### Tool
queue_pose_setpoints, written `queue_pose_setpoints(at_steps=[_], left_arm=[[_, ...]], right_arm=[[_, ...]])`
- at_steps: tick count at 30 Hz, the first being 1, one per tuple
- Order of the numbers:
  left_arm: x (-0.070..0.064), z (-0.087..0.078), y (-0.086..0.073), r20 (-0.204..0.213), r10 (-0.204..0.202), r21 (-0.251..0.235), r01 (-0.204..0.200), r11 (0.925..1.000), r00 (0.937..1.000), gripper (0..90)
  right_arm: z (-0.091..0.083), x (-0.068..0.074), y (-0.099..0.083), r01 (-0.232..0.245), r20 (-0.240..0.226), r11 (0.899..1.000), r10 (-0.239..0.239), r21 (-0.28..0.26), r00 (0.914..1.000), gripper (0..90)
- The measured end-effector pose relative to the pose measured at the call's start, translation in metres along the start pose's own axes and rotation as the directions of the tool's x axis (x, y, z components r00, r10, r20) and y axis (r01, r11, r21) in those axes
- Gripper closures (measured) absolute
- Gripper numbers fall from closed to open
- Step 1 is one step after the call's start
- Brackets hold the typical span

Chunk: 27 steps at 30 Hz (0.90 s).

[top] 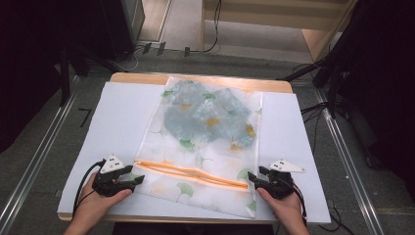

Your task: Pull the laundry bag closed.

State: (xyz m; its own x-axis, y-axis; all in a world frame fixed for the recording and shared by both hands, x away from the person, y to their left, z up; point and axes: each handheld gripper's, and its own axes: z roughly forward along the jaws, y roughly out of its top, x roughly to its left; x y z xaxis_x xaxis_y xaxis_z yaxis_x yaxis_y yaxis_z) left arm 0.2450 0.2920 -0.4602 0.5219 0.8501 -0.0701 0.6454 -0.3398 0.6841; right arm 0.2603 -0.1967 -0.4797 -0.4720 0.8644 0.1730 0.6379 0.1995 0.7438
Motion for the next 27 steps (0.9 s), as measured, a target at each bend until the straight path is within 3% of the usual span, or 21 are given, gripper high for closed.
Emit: queue_pose_setpoints(at_steps=[3, 5, 7, 10, 12, 16, 19, 24, 26, 27], left_arm=[[0.009, -0.001, -0.001, 0.046, -0.065, 0.000, 0.065, 0.9979, 0.9968, 78.2], [0.009, -0.001, -0.001, 0.066, -0.060, 0.006, 0.060, 0.9982, 0.9960, 88.7], [0.008, -0.001, 0.001, 0.085, -0.041, 0.016, 0.040, 0.9991, 0.9955, 90.0], [0.005, 0.000, 0.002, 0.108, -0.028, 0.023, 0.025, 0.9994, 0.9937, 90.0], [-0.001, 0.001, 0.003, 0.146, 0.005, 0.038, -0.011, 0.9992, 0.9892, 90.0], [-0.012, 0.002, 0.003, 0.198, 0.034, 0.047, -0.044, 0.9979, 0.9796, 90.0], [-0.024, 0.006, 0.004, 0.241, 0.057, 0.045, -0.070, 0.9966, 0.9689, 90.0], [-0.053, 0.016, 0.010, 0.307, 0.110, 0.053, -0.132, 0.9898, 0.9452, 90.0], [-0.059, 0.017, 0.011, 0.302, 0.122, 0.055, -0.145, 0.9879, 0.9453, 90.0], [-0.059, 0.016, 0.012, 0.298, 0.127, 0.048, -0.147, 0.9879, 0.9461, 90.0]], right_arm=[[0.003, 0.004, 0.001, 0.010, 0.027, 1.000, -0.011, 0.025, 0.9996, 67.7], [0.004, 0.004, 0.001, 0.017, 0.043, 0.999, -0.019, 0.037, 0.9989, 78.9], [0.004, 0.003, 0.002, 0.011, 0.057, 0.999, -0.013, 0.040, 0.9983, 90.0], [0.003, 0.000, 0.003, -0.002, 0.041, 0.999, 0.000, 0.040, 0.9992, 90.0], [0.003, -0.003, 0.005, 0.011, 0.033, 0.999, -0.012, 0.042, 0.9994, 90.0], [-0.001, -0.013, 0.007, 0.009, 0.068, 1.000, -0.010, 0.024, 0.9976, 90.0], [-0.004, -0.024, 0.009, -0.004, 0.106, 1.000, 0.003, 0.003, 0.9944, 90.0], [-0.004, -0.039, 0.009, -0.003, 0.176, 1.000, 0.004, -0.005, 0.9844, 90.0], [-0.007, -0.043, 0.007, -0.025, 0.171, 0.999, 0.030, -0.033, 0.9848, 89.7], [-0.009, -0.044, 0.006, -0.042, 0.158, 0.998, 0.047, -0.040, 0.9863, 77.6]])
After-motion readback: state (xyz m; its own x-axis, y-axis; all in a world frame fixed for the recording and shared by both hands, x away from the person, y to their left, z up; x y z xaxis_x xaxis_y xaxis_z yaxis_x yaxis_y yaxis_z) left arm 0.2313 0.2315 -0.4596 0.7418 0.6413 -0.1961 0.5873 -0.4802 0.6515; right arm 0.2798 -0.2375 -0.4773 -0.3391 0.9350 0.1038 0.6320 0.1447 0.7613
